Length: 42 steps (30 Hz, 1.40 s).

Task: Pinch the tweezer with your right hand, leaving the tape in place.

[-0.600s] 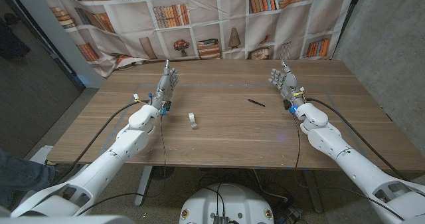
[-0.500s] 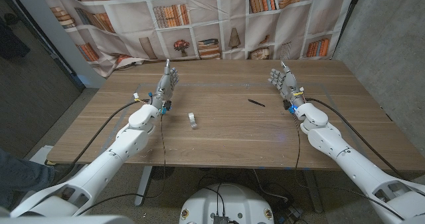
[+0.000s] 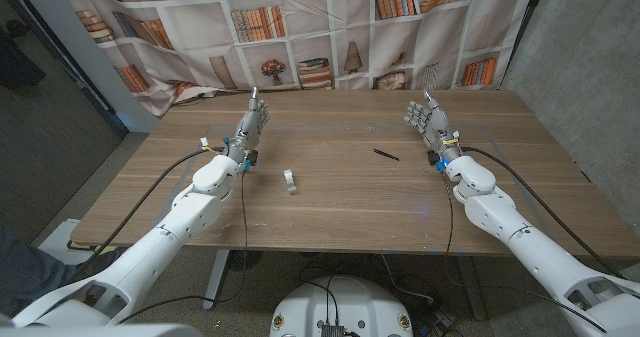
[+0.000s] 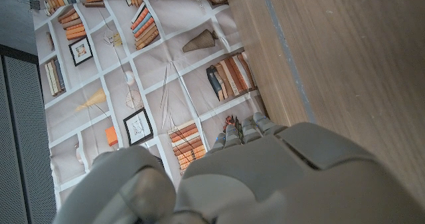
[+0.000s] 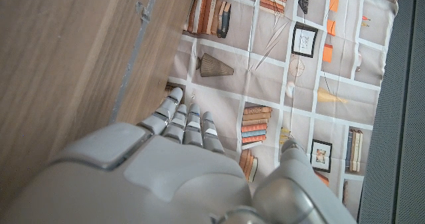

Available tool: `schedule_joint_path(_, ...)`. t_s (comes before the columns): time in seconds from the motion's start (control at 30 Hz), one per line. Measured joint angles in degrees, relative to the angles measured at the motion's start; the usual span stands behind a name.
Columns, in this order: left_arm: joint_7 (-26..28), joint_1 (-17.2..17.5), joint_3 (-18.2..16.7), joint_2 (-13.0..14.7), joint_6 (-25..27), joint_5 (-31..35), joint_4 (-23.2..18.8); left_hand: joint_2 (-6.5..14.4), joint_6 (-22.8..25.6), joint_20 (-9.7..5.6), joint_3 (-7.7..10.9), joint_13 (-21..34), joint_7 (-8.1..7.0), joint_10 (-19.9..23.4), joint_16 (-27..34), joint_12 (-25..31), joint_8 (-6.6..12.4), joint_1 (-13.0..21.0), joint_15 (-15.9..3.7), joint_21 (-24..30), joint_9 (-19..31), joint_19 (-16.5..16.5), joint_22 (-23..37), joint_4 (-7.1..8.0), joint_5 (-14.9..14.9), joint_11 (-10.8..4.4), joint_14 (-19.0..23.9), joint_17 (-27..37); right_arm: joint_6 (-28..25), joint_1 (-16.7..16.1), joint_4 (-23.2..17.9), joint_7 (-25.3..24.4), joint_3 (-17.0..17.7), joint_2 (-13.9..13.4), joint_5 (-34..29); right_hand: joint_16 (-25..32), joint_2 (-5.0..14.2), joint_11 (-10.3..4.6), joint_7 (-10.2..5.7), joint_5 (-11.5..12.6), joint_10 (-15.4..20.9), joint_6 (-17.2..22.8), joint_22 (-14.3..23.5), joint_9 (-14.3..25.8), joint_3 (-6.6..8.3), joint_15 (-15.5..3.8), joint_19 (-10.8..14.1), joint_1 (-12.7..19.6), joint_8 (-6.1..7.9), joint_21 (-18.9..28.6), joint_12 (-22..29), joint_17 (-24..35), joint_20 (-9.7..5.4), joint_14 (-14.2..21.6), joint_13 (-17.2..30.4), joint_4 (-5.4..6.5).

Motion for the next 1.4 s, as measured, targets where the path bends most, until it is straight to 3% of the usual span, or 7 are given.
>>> schedule_joint_path(0.07,0.0,0.07,-0.01,0.11,0.0,0.0,-0.22,0.01,0.0,0.0,0.0,0.0,0.0,0.0,0.0,0.0,0.0,0.01,-0.3,0.0,0.0,0.0,0.0,0.0,0.0,0.0,0.29,0.0,0.37,0.0,0.0,-0.62,0.0,0.0,-0.46,0.0,0.07,-0.04,0.05,0.0,0.86,0.31,0.0,0.0,0.0,-0.22,0.32,0.07,0.0,0.0,0.11,0.0,0.09,0.47,0.0,0.0)
schedule_joint_path(0.1,0.32,0.16,-0.04,0.16,0.22,0.56,-0.41,0.01,0.0,0.0,0.04,0.0,0.0,0.13,0.0,0.17,0.0,0.01,-0.16,0.0,0.0,0.0,0.0,-0.03,0.0,-0.13,0.43,0.0,0.62,-2.41,-3.2,-1.0,0.89,-1.03,-0.78,0.0,0.3,-0.24,-0.05,0.0,1.06,0.41,0.0,0.0,0.0,-0.18,0.7,0.3,0.0,0.0,0.35,0.0,0.09,0.79,0.0,0.0)
schedule_joint_path(0.13,0.32,0.17,-0.04,0.18,0.22,0.56,-0.45,0.38,0.06,0.0,0.19,0.0,-0.06,0.25,0.0,0.39,0.0,0.39,0.01,0.0,0.0,0.0,0.0,-0.19,0.0,-0.25,0.6,0.0,0.76,-2.75,-3.63,-1.16,0.96,-1.22,-0.98,0.0,0.19,-0.28,-0.23,0.0,1.16,0.59,0.0,0.0,0.11,-0.18,0.7,0.41,0.0,0.0,0.44,0.0,0.09,0.79,0.0,-0.13)
schedule_joint_path(0.63,-0.11,0.62,-0.29,1.1,0.06,1.04,-2.1,1.13,2.29,0.01,0.73,-0.01,0.0,1.95,0.45,0.44,0.38,1.6,-0.6,0.0,-0.01,1.21,-0.01,-0.73,0.4,-0.53,2.03,-0.01,1.57,-5.6,-9.06,-7.11,0.91,-4.01,-8.24,0.0,0.88,-0.8,-1.15,0.0,2.68,2.95,-0.01,-0.01,0.48,-0.95,2.35,2.13,0.42,0.0,0.44,-0.01,-0.09,2.77,0.0,-0.81)
schedule_joint_path(1.13,-0.72,2.06,-0.82,2.32,-0.68,1.12,-4.01,1.97,3.91,0.13,1.05,-0.01,-0.01,3.67,0.45,0.88,0.63,2.43,-0.42,0.0,-0.01,1.53,-0.01,-1.05,0.4,-0.41,3.06,-0.02,-2.44,-8.47,-16.37,-15.16,0.24,-7.41,-17.71,0.0,1.95,-1.03,-2.01,-0.27,3.69,5.04,-0.01,0.27,1.18,-1.36,3.48,4.24,0.88,-0.33,0.44,-0.01,-0.01,3.81,0.0,-1.51)
schedule_joint_path(1.4,-0.99,2.5,-0.86,2.75,-0.68,1.1,-4.76,2.35,5.05,0.22,1.05,-0.02,-0.31,4.24,0.45,0.88,0.87,2.81,-0.72,0.0,-0.01,1.62,-0.01,-1.04,0.4,-0.71,3.36,-0.03,-4.68,-9.03,-18.09,-18.86,-0.02,-8.01,-22.09,0.0,2.78,-2.61,-3.62,-0.27,5.29,7.47,-0.01,0.27,2.07,-2.61,4.91,6.7,1.27,-0.33,0.77,-0.14,-0.03,5.06,-0.01,-2.4)
